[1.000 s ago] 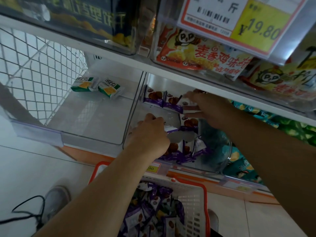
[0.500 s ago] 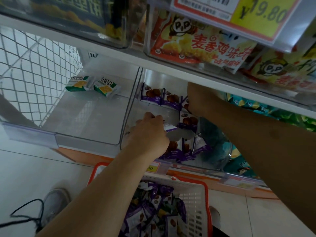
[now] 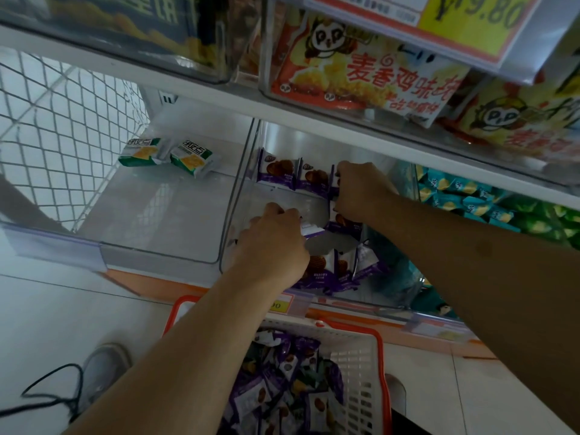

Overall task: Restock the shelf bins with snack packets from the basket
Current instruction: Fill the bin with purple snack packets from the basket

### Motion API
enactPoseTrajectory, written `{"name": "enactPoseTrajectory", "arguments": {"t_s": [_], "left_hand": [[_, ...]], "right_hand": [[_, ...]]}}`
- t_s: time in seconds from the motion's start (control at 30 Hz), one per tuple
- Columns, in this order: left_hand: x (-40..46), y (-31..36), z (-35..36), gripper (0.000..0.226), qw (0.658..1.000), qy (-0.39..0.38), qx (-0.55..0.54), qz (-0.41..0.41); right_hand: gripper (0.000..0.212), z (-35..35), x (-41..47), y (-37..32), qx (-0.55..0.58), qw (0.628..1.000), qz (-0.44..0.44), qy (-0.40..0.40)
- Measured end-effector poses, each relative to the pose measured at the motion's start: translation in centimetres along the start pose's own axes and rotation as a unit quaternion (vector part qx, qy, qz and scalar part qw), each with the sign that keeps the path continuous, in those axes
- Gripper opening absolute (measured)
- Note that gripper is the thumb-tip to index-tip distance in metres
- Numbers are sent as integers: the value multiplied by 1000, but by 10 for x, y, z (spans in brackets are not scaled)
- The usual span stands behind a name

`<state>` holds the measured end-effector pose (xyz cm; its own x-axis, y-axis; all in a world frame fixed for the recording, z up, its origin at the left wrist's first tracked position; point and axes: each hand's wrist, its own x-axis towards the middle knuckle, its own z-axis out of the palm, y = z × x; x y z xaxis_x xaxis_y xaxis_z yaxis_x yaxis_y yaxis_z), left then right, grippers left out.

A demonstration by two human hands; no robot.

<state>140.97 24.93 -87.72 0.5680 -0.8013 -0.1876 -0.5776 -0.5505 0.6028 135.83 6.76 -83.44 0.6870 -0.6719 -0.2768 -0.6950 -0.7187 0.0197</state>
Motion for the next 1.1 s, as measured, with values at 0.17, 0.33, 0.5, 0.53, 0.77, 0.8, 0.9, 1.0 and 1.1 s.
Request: {"name": "enactPoseTrajectory", "arguments": {"t_s": [0.17,0.33,0.5,0.53,0.77,0.8,0.9,1.0,1.1], "left_hand": [[-1,3,-6,33,1000,8,-11,-26],[0,3,-10,30,999,10,-36,-39],[3,1,-9,39,998,-7,-21,-57],[4,1,-9,42,998,-6,-17,-64],[9,2,-14,34,984,26,-150,-98],[12,0,-12,31,977,29,-180,-112],[16,3,-14,30,965,51,-221,-131],[13,9,-21,37,960,86,-234,-125],[10,13,-23,38,958,88,-242,-124]], "right_hand": [[20,-8,-12,3,-9,997,-53,-55],[12,8,-23,4,-123,986,-79,-73],[22,11,-19,3,-141,986,-86,-4],[26,10,-17,4,-138,987,-82,9],[56,9,-18,3,-127,991,-44,21],[58,7,-19,3,-122,991,-46,28],[56,-1,-24,-2,76,995,-71,-1],[77,-4,-36,-13,243,958,-104,-112],[68,3,-39,-18,249,959,-119,-62]]}}
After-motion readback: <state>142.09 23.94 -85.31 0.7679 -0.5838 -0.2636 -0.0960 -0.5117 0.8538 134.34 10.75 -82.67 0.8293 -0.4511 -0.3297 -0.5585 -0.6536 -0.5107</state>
